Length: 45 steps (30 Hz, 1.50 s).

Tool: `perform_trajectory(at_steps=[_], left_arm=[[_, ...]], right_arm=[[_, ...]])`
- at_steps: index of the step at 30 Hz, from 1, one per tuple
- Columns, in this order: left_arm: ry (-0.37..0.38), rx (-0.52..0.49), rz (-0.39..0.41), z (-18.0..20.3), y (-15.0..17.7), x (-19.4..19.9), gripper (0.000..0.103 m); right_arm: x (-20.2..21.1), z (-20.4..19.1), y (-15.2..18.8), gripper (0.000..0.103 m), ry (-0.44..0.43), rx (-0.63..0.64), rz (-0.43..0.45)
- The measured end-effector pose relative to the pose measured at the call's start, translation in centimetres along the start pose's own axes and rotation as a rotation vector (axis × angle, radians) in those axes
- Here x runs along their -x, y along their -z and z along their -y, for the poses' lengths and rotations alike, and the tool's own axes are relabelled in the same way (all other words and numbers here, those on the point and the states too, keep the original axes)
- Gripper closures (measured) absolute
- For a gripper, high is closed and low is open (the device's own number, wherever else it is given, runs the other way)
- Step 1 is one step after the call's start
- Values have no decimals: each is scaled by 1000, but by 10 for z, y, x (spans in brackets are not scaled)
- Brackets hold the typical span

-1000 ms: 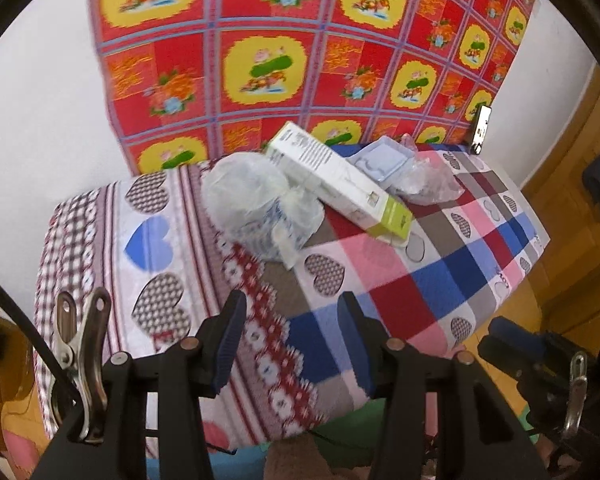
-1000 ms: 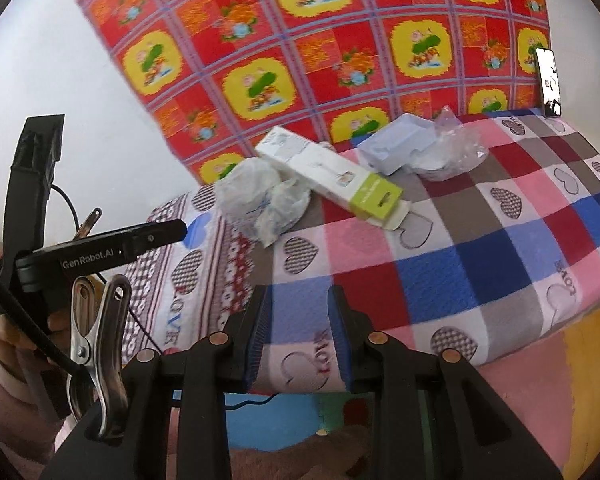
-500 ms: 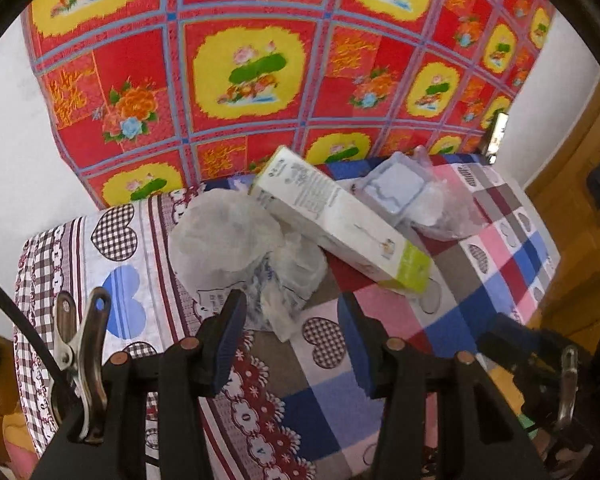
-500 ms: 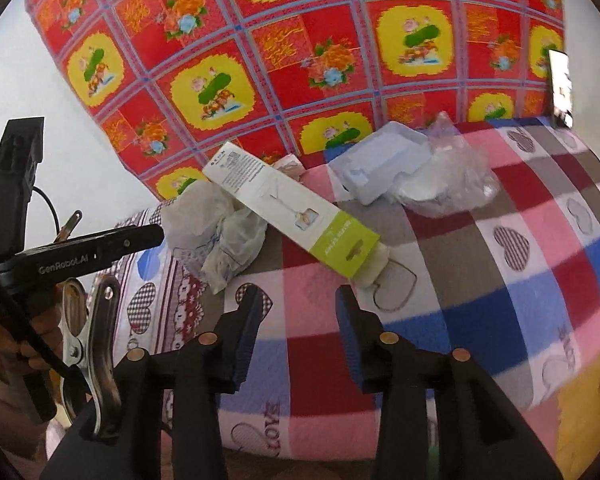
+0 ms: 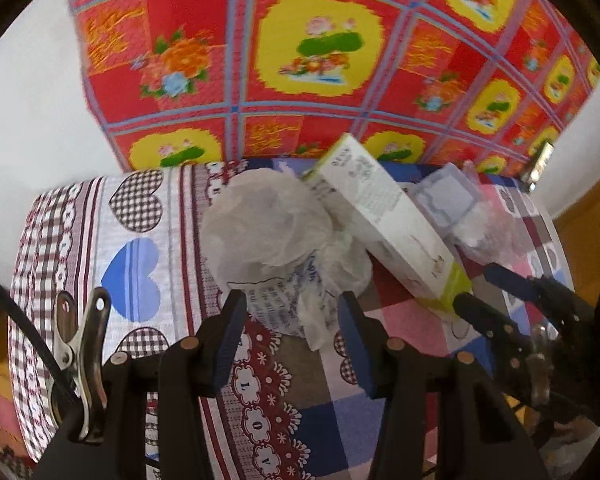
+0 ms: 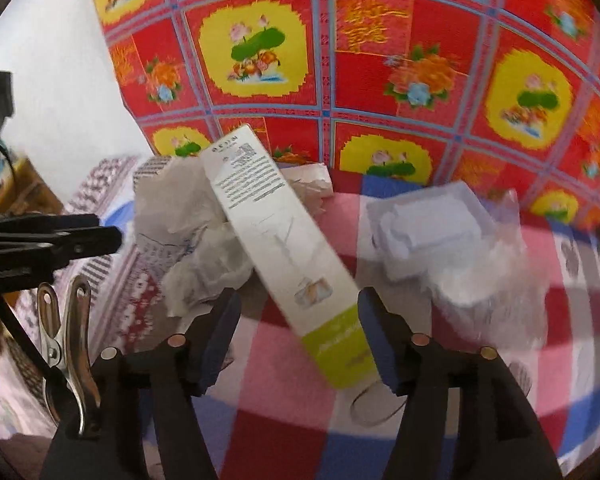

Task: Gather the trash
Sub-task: 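Lower the right gripper onto the white-and-green box and grasp it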

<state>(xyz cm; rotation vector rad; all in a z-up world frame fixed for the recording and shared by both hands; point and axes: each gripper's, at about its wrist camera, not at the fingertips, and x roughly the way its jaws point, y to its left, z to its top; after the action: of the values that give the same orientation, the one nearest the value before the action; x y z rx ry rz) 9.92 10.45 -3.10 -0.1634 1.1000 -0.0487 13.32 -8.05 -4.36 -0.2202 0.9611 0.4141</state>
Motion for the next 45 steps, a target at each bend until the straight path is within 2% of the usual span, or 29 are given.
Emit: perform_trajectory(at_steps=[9,15,19,21,24,26,27,28,30,31,35,39,41,45], left_arm=[[-41,106,-13,-12,-1,-11,53],[-49,130,-21,-8,-2,-19,53],[-43,139,-24,-4,-6,-24,53],[-35,142,-21,0,-10,-26,53],[-28,125,-15,7,-15,-29,53],[-25,110,-12,13,-19,-31,53],[-23,105,-10,16,-21,-32,53],[-21,103,-9,17,-22,-33,53],[-18,101,-9,20,-24,-34,53],[-18,97,-10,21,-24,-35,53],[-37,83,-15,19,-21,-44,53],[-42,114,-30,8,-17,-59,53],[-40,122,-40,5,-16,-66,53],[-75,129,-66,-2,-13,-84,53]], right_arm=[[-33,0,-18,37,-34,115,-50],[-41,6,-22,40,-119,64,-83],[-27,15,-22,77,-161,12,-61],[-18,17,-20,93,-154,3,-45],[-10,21,-18,96,-165,-14,-48],[-6,20,-19,94,-182,-12,-40],[-5,20,-20,86,-190,-15,-33],[-3,19,-21,69,-192,-18,-25],[-2,15,-24,47,-187,-5,-12],[-3,12,-25,42,-177,13,-8],[-11,-2,-25,41,-128,99,-28],[-24,-6,-19,41,-77,137,-57],[-29,-7,-19,37,-74,140,-61],[-36,-10,-21,37,-81,143,-75]])
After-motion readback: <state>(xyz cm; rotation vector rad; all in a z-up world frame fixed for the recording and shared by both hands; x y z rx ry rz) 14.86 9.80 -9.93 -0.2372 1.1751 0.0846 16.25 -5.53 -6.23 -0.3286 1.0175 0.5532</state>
